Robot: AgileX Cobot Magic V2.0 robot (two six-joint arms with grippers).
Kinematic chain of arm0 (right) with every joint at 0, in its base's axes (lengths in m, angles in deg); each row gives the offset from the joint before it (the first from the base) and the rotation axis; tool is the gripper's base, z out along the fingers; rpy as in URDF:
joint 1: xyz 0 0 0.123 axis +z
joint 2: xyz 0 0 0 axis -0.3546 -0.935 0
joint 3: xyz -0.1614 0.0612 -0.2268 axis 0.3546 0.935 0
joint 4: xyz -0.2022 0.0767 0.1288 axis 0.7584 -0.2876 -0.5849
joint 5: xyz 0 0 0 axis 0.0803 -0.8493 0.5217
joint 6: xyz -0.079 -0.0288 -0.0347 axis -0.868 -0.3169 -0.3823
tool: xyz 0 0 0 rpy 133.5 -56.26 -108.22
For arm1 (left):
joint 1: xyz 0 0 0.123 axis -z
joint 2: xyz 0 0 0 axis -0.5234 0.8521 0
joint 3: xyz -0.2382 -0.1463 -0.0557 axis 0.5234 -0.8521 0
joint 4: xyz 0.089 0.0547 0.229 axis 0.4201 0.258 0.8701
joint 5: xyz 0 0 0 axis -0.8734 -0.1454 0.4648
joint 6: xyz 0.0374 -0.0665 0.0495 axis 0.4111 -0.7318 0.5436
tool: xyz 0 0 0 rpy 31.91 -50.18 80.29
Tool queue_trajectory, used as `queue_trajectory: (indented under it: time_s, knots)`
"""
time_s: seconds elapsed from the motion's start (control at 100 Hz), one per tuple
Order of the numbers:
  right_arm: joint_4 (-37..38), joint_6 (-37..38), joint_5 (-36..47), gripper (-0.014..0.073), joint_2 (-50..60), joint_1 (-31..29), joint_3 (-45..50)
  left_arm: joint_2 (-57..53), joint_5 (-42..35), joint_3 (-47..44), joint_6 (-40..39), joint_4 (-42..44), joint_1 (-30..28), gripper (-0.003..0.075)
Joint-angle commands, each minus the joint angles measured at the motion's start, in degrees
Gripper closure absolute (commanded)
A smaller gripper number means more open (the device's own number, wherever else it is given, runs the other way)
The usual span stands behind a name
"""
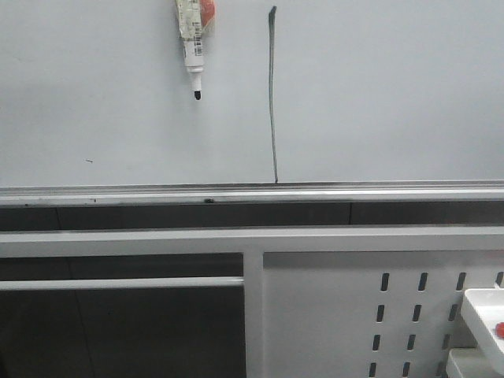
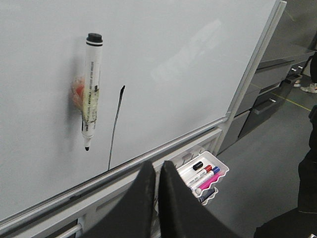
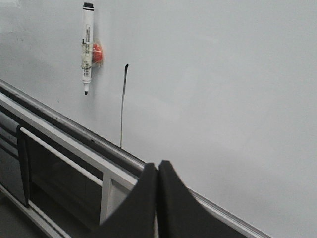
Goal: Write number 1 on whiteboard
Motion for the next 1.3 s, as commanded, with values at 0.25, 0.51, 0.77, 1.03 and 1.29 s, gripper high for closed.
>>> queue_trajectory:
  time_s: [0.25,0.51,0.77,1.03,1.29]
  knots:
    - [1.7,-0.1,3.6,0.0643,-0.7,-0.3,-1.3,-0.3,-10.1,1.4,-0.1,-0.3,0.2,0.0740]
    - [1.7,-0.1,3.6,0.0643,-0.7,-0.3,-1.3,-0.3,-26.0,-2.0,-0.6,5.5,0.2,0.0740]
    - [1.7,-0.1,3.6,0.0643,-0.7,-0.3,-1.3,-8.8,-18.8,-9.3,-1.1,17.0,-9.3,0.0740]
    - [1.7,-0.1,3.6,0.0643,-0.7,-0.3,-1.3,-22.9,-13.6,-17.4,-1.2,20.4,-22.7,0.0740]
    - [1.7,-0.1,3.6,0.0643,-0.7,-0.3,-1.3,-28.5,-6.9,-24.1,-2.5,20.4,-33.9,0.0740]
